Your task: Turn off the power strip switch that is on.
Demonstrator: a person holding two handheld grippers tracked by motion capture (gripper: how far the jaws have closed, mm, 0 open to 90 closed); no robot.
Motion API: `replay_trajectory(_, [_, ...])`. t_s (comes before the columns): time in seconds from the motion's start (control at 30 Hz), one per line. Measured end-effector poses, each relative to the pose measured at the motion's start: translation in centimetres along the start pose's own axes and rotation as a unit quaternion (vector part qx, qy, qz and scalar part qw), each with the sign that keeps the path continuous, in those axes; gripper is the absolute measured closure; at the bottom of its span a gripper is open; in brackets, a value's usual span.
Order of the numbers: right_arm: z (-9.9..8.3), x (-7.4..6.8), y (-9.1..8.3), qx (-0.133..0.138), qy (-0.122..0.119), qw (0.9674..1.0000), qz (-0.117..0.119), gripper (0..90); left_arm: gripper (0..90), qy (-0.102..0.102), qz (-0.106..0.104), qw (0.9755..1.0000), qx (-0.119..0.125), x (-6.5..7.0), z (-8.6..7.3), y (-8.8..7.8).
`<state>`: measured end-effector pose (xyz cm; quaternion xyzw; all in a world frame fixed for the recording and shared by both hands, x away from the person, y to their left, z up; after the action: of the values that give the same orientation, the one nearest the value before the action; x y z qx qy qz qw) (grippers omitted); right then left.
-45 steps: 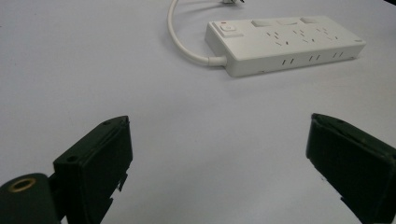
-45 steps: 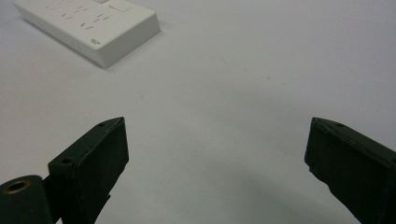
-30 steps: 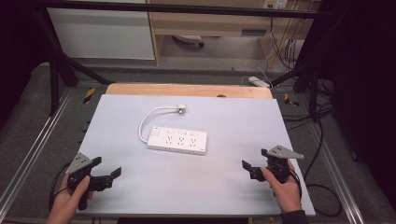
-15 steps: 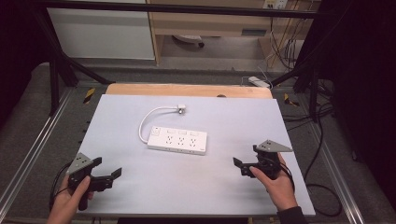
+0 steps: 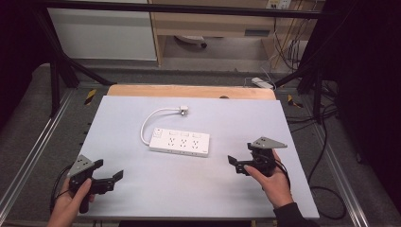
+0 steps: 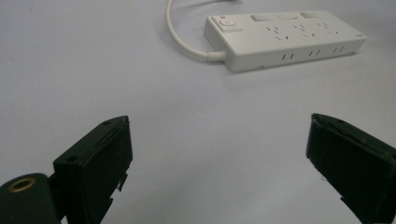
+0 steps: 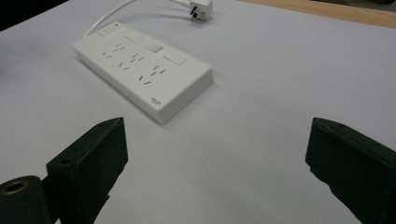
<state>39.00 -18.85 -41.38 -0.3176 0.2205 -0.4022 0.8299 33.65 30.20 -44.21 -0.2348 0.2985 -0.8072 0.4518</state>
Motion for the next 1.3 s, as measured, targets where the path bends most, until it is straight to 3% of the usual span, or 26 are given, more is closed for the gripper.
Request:
replay_trajectory(0.43, [2.2, -1.3, 1.0, -0.038, -0.025, 0.999, 0.003, 11.3, 7.0, 0.001, 0.001, 1.0, -0.003, 0.0, 0.0, 0.1])
replay_trajectory(0.83, [4.3, -2.4, 2.3, -0.042, -0.048, 0.9979, 0.008, 10.5, 6.9, 0.001, 0.001, 1.0, -0.003, -0.1, 0.0, 0.0])
replay_trajectory(1.3, [6.3, -3.1, 3.2, -0.035, -0.056, 0.9977, 0.015, 22.8, 6.9, 0.001, 0.001, 1.0, -0.003, -0.1, -0.1, 0.1])
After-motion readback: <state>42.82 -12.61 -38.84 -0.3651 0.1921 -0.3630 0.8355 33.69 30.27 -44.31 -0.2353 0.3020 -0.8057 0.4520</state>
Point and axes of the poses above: each handheld gripper's, and its own axes: y roughly forward along the jaws, z roughly out of its top, x roughly to its right, the point moved 3 cm from there along y, roughly forward along the jaws, and after that the axes turned 13 degrees about -x, right-handed, at the moved point
